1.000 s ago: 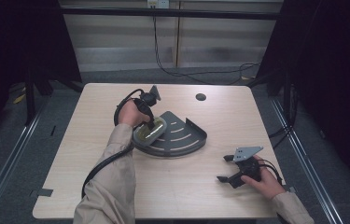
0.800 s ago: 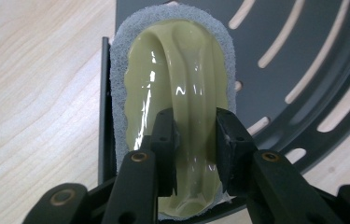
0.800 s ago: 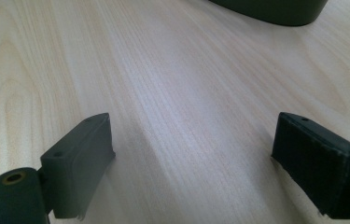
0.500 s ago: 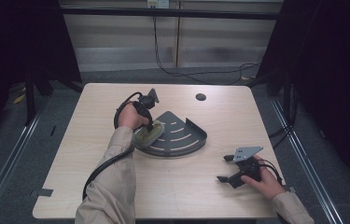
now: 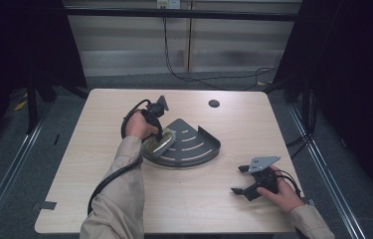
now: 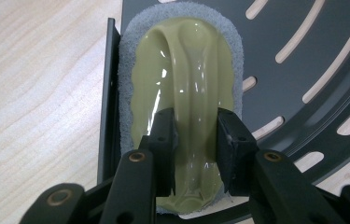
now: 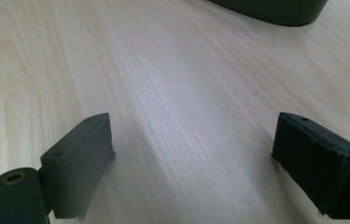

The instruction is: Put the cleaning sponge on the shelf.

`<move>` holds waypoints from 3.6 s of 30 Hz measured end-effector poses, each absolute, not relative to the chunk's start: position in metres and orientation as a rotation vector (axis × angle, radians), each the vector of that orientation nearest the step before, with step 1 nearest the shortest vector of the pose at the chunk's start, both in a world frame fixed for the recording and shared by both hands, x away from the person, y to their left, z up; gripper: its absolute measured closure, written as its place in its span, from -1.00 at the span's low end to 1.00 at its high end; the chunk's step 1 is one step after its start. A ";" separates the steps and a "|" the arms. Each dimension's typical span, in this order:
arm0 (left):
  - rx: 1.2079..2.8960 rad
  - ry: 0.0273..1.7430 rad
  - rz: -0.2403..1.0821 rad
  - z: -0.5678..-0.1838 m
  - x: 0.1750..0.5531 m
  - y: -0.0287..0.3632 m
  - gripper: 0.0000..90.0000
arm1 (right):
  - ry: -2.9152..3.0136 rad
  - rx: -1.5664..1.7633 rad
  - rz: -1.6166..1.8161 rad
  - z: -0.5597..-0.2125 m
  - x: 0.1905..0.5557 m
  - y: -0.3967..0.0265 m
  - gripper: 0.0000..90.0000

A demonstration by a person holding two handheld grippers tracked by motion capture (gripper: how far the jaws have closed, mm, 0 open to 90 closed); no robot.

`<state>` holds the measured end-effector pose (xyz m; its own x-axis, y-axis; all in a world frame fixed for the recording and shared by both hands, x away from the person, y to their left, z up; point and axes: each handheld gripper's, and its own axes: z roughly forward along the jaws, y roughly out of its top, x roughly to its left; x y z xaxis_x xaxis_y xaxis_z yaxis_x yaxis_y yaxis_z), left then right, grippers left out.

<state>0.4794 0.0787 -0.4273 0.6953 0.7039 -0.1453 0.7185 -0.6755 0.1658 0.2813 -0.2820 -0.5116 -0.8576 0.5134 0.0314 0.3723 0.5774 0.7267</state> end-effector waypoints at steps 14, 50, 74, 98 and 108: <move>2.671 1.157 -0.090 -0.424 0.477 0.079 0.30 | 2.624 0.745 1.145 -0.512 0.281 -0.282 -0.74; 2.617 1.157 -0.056 -0.397 0.457 0.101 -0.30 | 2.624 0.745 1.145 -0.512 0.281 -0.282 -0.74; 2.591 1.163 -0.058 -0.390 0.432 0.132 -0.39 | 2.624 0.743 1.144 -0.512 0.281 -0.282 -0.74; 2.558 1.116 -0.042 -0.395 0.400 0.156 -0.41 | 2.627 0.745 1.143 -0.512 0.281 -0.282 -0.74; 2.545 1.130 -0.049 -0.406 0.388 0.167 -0.41 | 2.627 0.745 1.142 -0.512 0.281 -0.282 -0.74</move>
